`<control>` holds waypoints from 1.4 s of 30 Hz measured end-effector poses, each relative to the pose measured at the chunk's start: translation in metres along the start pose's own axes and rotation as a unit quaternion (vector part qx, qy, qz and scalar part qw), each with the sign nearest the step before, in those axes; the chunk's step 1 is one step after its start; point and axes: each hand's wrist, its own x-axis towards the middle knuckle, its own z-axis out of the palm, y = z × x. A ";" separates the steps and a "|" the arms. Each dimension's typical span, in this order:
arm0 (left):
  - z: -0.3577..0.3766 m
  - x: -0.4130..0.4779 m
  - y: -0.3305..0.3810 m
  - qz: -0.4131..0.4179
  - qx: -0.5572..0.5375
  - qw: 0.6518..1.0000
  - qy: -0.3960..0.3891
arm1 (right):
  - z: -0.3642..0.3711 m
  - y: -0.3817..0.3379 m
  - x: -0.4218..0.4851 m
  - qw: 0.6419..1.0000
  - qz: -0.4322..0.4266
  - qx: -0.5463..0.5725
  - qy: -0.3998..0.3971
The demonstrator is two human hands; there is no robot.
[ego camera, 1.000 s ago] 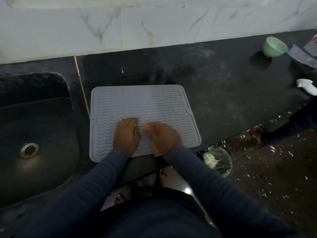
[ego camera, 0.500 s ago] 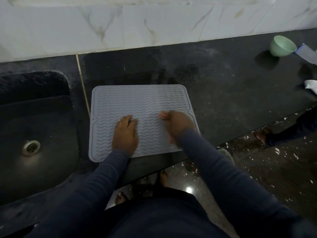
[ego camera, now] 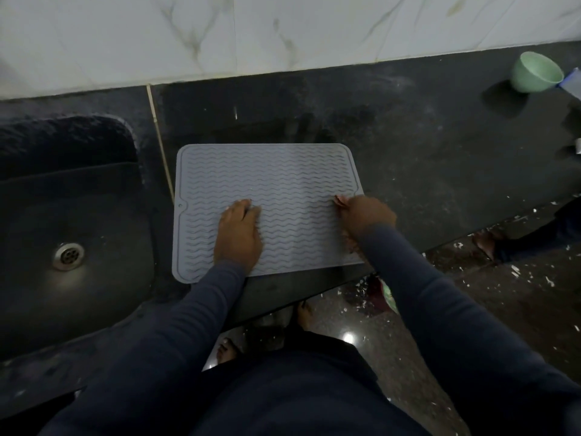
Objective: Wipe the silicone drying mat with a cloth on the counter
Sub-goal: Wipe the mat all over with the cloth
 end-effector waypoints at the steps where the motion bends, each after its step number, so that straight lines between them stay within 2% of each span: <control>1: 0.000 0.001 0.000 -0.001 0.004 1.000 -0.007 | 0.005 -0.024 -0.006 0.999 -0.035 0.032 0.006; 3: 0.001 0.003 -0.003 -0.008 0.012 1.000 -0.024 | 0.023 -0.080 -0.030 0.987 -0.126 0.097 0.004; 5: 0.000 0.005 -0.003 -0.030 -0.008 0.999 -0.024 | 0.039 -0.118 -0.053 0.975 -0.200 0.088 -0.032; 7: 0.000 0.005 -0.003 -0.025 -0.004 0.999 -0.029 | 0.037 -0.107 -0.053 0.978 -0.185 0.086 -0.035; 9: 0.000 0.003 -0.003 -0.005 0.009 1.000 -0.021 | 0.024 -0.059 -0.038 0.987 -0.140 0.079 -0.028; 12: 0.001 0.001 -0.002 -0.007 0.002 1.000 -0.016 | -0.001 0.018 -0.006 1.000 -0.020 0.011 -0.011; 14: 0.002 0.000 -0.001 -0.004 0.011 1.000 -0.012 | -0.014 0.026 0.012 0.999 0.022 -0.042 -0.016; 16: -0.001 0.004 0.002 0.005 0.021 1.000 0.008 | -0.020 -0.002 0.017 0.999 0.008 -0.037 -0.021; 18: -0.006 0.013 0.002 0.007 0.031 0.999 0.021 | -0.013 -0.053 0.005 0.997 -0.059 0.041 -0.025; 20: -0.011 0.023 -0.001 -0.014 0.047 0.999 -0.006 | 0.009 -0.101 -0.019 0.981 -0.157 0.103 -0.043; 22: -0.010 0.029 -0.007 -0.020 0.067 0.997 -0.039 | 0.025 -0.118 -0.034 0.970 -0.216 0.098 -0.059; 25: -0.003 0.028 -0.011 -0.011 0.107 0.993 -0.046 | 0.015 -0.065 -0.019 0.979 -0.152 0.127 -0.045; 28: -0.002 0.027 -0.010 -0.019 0.116 0.992 -0.044 | -0.005 0.013 0.015 0.999 -0.020 0.050 -0.003; 30: -0.003 0.027 -0.010 -0.017 0.120 0.992 -0.041 | -0.013 0.028 0.035 0.999 0.032 0.011 0.000; 32: -0.003 0.028 -0.009 -0.020 0.122 0.992 -0.035 | -0.015 0.005 0.041 0.999 0.027 0.034 0.016; 33: -0.003 0.028 -0.009 -0.024 0.122 0.992 -0.037 | -0.011 -0.016 0.037 0.997 -0.001 0.072 0.017; 35: -0.003 0.028 -0.009 -0.023 0.123 0.991 -0.042 | 0.006 -0.068 0.013 0.984 -0.106 0.140 0.001; 37: -0.004 0.028 -0.010 -0.013 0.123 0.991 -0.043 | 0.028 -0.110 -0.017 0.973 -0.185 0.129 -0.054; 39: -0.005 0.028 -0.011 -0.012 0.124 0.991 -0.047 | 0.029 -0.109 -0.019 0.974 -0.173 0.141 -0.044; 42: -0.004 0.028 -0.012 -0.019 0.124 0.991 -0.046 | 0.010 -0.038 0.013 0.989 -0.106 0.102 -0.010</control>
